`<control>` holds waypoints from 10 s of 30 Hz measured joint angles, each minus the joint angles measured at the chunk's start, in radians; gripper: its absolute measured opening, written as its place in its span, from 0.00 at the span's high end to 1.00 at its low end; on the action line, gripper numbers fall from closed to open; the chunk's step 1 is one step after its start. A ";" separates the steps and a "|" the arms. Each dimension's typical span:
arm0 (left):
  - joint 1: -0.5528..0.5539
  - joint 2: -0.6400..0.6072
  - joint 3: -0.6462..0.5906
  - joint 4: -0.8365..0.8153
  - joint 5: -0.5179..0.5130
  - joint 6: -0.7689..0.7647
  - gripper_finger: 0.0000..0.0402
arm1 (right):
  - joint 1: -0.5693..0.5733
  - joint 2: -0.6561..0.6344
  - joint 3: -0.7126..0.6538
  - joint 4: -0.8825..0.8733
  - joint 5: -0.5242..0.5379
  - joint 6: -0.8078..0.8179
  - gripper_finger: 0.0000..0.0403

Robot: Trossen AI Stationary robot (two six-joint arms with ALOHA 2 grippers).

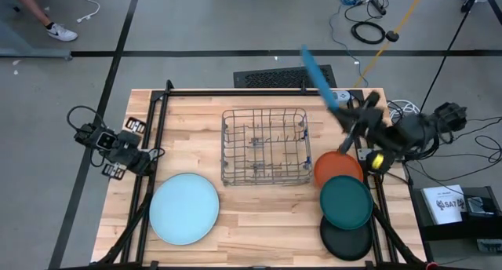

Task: Sort dishes
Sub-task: Put the blue plate into the dish rack, then put the light blue plate into the dish rack

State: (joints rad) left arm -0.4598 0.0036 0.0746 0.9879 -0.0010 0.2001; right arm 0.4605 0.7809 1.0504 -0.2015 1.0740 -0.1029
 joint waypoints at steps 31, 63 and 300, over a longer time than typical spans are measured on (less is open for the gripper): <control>0.000 0.000 0.000 -0.044 -0.218 0.122 0.74 | 0.352 0.311 -0.113 -0.226 0.499 1.076 0.99; 0.000 0.000 0.000 0.027 -0.243 0.199 0.74 | 0.290 0.490 -0.113 -0.109 0.495 1.242 0.99; 0.529 1.676 1.505 -1.116 0.060 -0.158 0.77 | 0.259 0.579 0.416 -1.340 0.083 1.393 0.36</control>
State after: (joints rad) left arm 0.0689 1.6797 1.5791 -0.1280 0.0593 0.0418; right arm 0.7193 1.3594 1.4667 -1.5415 1.1570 1.2900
